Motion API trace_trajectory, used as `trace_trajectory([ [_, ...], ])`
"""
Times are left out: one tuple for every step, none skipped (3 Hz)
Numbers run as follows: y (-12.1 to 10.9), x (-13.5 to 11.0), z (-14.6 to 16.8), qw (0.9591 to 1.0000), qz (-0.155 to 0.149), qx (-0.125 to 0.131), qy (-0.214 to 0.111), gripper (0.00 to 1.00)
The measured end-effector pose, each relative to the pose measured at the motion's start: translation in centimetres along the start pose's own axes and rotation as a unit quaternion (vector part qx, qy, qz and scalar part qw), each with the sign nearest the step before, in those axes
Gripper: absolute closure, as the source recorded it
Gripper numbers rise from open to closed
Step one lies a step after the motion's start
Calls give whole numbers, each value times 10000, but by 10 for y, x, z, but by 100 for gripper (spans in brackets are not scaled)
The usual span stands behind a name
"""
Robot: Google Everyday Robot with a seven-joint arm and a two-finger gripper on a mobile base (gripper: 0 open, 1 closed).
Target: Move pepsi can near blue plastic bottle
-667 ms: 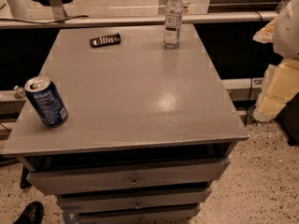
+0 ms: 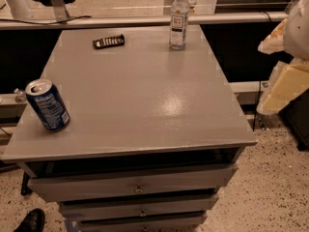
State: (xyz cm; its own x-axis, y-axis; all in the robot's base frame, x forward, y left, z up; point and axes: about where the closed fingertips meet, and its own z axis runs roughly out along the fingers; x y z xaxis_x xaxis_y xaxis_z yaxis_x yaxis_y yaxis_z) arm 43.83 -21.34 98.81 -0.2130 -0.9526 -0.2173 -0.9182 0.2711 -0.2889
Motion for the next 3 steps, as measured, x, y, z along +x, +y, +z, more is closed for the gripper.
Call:
trace_trajectory([
  [7,-5,4,9998,-11,-53,-169,0],
  [30,-29,16,9970,-66,-283,-718,0],
  [62,-68,33,9861,-158,-624,-1532,0],
])
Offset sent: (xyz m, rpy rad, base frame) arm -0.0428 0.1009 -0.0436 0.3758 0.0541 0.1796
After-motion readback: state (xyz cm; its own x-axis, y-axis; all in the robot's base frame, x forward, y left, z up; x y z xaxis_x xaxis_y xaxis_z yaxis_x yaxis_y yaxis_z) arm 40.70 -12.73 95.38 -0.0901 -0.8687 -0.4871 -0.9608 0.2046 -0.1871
